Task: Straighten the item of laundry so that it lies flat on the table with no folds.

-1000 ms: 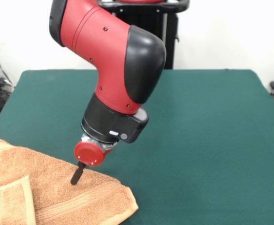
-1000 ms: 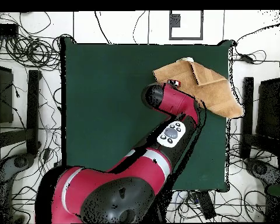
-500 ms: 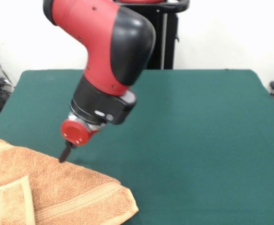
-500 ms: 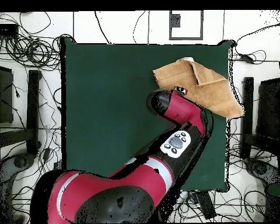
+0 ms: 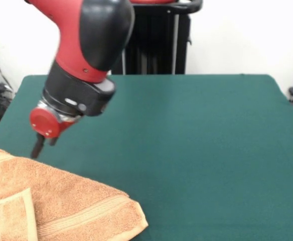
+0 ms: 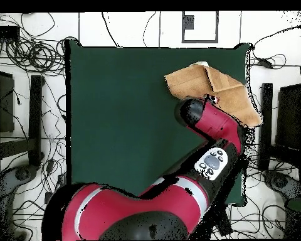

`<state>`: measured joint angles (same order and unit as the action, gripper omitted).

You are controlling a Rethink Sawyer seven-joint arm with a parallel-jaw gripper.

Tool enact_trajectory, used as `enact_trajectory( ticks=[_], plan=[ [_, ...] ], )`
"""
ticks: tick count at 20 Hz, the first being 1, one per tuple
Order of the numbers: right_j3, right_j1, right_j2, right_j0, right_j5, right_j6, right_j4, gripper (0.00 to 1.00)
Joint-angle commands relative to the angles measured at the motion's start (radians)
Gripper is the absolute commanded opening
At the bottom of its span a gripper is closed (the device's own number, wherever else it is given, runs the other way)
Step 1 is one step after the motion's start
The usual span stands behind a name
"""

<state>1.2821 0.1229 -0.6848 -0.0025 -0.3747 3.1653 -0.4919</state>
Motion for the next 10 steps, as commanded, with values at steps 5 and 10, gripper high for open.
enact_trajectory(
  ticks=[5, 10],
  plan=[
    [0.015, -0.055, 0.119, -0.009, 0.014, 0.068, 0.011, 1.0],
    [-0.021, -0.124, 0.071, 0.027, 0.037, 0.153, -0.031, 1.0]
  ],
)
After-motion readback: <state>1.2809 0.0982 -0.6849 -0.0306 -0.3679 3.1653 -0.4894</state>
